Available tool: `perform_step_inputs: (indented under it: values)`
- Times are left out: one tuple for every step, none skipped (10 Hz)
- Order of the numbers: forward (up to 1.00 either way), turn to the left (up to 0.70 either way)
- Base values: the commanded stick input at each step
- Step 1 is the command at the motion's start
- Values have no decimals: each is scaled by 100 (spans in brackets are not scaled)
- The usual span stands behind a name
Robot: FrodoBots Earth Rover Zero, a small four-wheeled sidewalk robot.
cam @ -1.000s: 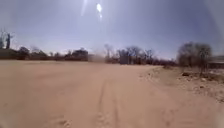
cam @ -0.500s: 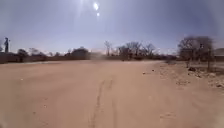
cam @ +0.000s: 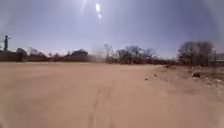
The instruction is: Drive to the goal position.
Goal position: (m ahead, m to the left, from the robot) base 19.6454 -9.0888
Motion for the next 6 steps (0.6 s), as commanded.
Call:
perform_step_inputs:
  values:
    - [100, -23]
    - [100, -26]
    - [100, -27]
    - [100, -27]
    - [100, -19]
    - [100, -7]
